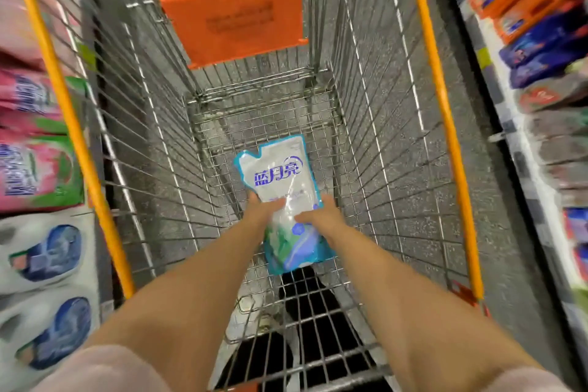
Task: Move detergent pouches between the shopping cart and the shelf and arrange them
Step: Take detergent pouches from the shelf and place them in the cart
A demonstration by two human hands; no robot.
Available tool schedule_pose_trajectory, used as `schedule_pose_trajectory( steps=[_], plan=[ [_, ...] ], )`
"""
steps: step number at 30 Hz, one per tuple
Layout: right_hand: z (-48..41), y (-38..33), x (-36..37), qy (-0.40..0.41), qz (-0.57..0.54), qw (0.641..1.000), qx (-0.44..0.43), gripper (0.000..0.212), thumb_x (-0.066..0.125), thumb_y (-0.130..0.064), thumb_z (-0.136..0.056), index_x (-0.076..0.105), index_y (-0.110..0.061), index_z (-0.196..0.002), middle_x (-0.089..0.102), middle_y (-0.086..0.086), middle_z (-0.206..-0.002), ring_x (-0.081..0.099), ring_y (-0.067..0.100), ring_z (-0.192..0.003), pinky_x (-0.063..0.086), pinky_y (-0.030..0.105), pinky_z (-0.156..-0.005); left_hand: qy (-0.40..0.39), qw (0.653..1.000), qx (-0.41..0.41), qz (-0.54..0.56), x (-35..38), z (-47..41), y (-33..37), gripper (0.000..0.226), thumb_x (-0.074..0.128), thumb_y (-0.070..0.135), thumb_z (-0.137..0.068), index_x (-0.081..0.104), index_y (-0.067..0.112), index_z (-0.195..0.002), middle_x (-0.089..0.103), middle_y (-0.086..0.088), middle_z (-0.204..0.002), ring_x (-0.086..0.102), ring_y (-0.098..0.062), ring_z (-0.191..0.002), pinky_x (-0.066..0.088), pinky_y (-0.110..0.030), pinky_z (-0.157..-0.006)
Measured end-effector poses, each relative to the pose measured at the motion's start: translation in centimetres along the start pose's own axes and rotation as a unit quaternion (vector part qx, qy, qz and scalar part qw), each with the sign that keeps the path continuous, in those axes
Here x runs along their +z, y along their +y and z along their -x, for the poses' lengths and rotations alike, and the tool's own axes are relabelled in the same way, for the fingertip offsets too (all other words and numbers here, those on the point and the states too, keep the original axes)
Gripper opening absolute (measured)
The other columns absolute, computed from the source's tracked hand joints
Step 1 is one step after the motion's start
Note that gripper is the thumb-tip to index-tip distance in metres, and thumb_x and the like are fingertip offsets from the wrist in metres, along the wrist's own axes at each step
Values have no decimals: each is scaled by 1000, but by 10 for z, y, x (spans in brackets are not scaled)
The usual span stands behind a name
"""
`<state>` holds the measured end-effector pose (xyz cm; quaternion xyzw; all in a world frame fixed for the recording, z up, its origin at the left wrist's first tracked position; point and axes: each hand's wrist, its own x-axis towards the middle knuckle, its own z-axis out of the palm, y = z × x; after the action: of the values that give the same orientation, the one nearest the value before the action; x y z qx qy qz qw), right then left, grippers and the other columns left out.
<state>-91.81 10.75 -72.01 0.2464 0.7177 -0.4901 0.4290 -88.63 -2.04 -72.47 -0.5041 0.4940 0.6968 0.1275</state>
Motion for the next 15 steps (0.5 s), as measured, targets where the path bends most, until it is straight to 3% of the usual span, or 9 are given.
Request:
schedule_pose_trajectory(
  steps=[2, 4, 7, 12, 15],
  plan=[
    [-15, 10, -2, 1, 2, 1000, 17, 54, 72, 4, -72, 42, -13, -113, 54, 9, -99, 54, 21, -89, 47, 31, -78, -3, 1000, -12, -17, 5, -9, -6, 36, 62, -13, -78, 47, 17, -91, 59, -12, -96, 55, -29, -99, 47, -51, -93],
    [-24, 17, -2, 1, 3, 999, 34, 54, 72, 4, -73, 43, -10, -117, 51, 7, -100, 52, 19, -88, 46, 25, -67, -14, 999, -4, -33, 6, -17, -17, 43, 67, -14, -67, 47, 17, -88, 59, -10, -93, 53, -28, -100, 44, -52, -96],
    [-30, 28, -3, 0, 6, 998, 57, 52, 70, 5, -73, 44, -7, -117, 49, 6, -99, 50, 19, -87, 42, 24, -61, -45, 997, 6, -64, 3, -18, -34, 63, 63, -16, -57, 45, 19, -107, 57, -17, -108, 53, -29, -98, 47, -43, -80],
    [-31, 37, -7, 23, 46, 997, 53, 26, 65, 5, -74, 52, -13, -88, 55, 8, -83, 53, 22, -82, 46, 31, -71, -31, 996, -30, -81, 2, -5, -34, 58, 50, -20, -77, 40, 14, -122, 55, -15, -104, 53, -26, -93, 45, -31, -64],
    [-10, 18, -10, 29, 73, 997, 15, 28, 61, 0, -77, 58, -6, -105, 56, 11, -87, 53, 22, -80, 45, 29, -69, -7, 992, -24, -122, 1, 3, -23, 49, 50, -15, -82, 43, 1, -127, 57, -16, -98, 55, -25, -80, 46, -27, -60]
  ],
)
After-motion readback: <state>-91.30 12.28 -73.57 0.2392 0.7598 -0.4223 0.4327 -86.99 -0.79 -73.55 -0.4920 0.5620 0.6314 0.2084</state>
